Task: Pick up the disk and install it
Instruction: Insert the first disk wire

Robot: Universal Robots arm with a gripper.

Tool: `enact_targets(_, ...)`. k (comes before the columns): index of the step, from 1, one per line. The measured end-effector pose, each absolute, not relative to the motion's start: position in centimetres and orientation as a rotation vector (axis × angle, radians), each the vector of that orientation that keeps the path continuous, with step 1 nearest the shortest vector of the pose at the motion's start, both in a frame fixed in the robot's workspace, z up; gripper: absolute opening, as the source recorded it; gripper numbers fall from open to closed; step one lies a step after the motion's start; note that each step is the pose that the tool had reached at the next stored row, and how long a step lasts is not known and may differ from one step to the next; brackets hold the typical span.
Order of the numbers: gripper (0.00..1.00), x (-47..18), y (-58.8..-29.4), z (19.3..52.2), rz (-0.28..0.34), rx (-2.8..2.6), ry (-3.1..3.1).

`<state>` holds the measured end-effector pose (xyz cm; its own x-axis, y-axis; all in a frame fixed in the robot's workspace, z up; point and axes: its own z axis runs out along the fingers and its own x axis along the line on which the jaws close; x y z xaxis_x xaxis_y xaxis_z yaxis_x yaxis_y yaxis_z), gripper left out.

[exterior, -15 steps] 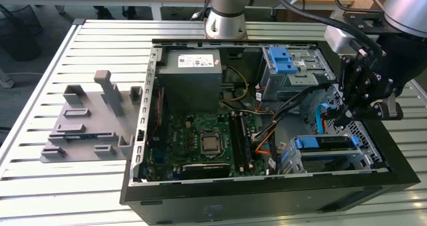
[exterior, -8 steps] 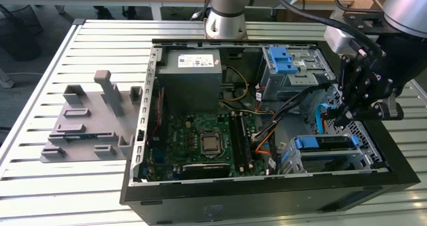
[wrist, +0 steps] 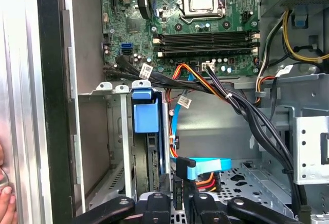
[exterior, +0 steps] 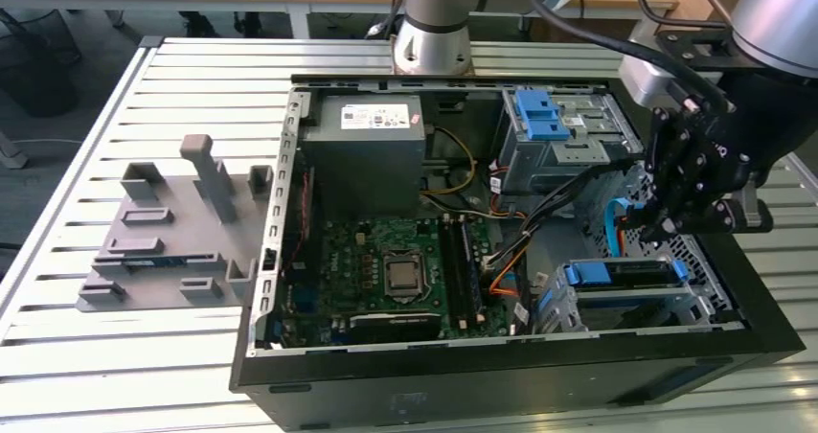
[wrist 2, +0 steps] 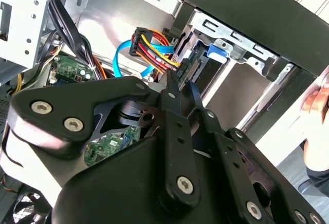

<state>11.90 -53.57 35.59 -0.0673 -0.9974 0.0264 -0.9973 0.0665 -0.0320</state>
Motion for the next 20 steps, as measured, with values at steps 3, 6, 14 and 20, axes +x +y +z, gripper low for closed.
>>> enact_targets(3, 0.25, 11.9, -53.56, 35.47, -0.065, -2.143, 2.292)
enact_targets(6, 0.25, 11.9, -53.56, 35.34, -0.065, -2.143, 2.292)
enact_targets(14, 0.25, 11.9, -53.57, 35.06, -0.066, -2.143, 2.292)
enact_targets(20, 0.17, 11.9, -53.57, 35.01, -0.066, -2.143, 2.292)
